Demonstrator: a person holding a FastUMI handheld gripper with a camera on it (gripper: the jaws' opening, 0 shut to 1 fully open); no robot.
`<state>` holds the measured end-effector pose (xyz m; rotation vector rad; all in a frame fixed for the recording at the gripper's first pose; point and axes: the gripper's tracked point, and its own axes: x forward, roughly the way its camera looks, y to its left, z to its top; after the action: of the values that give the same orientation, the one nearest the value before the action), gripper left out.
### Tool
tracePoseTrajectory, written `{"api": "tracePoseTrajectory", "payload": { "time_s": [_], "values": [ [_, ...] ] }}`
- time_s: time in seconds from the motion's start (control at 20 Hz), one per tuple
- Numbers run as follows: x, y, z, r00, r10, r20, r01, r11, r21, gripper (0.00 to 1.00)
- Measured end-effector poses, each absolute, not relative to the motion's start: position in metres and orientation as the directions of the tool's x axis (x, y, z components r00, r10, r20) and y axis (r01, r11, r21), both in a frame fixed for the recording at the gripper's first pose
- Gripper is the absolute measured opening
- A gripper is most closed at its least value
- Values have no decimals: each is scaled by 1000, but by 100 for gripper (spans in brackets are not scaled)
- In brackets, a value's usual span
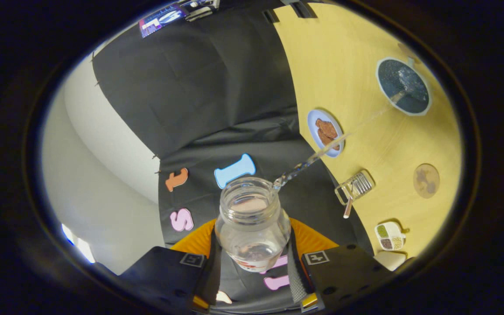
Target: Take the bottle from table, then pour the juice into the cup, finally place the bottle on the coaster
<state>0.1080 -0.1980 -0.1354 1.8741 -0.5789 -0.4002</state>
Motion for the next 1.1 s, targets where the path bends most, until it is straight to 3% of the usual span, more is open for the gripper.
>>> {"api": "tracePoseTrajectory", "payload": {
  "time_s": [1.1],
  "values": [
    [105,-219,-119,774,-633,-3,-294,-364,884,67]
  ]
}}
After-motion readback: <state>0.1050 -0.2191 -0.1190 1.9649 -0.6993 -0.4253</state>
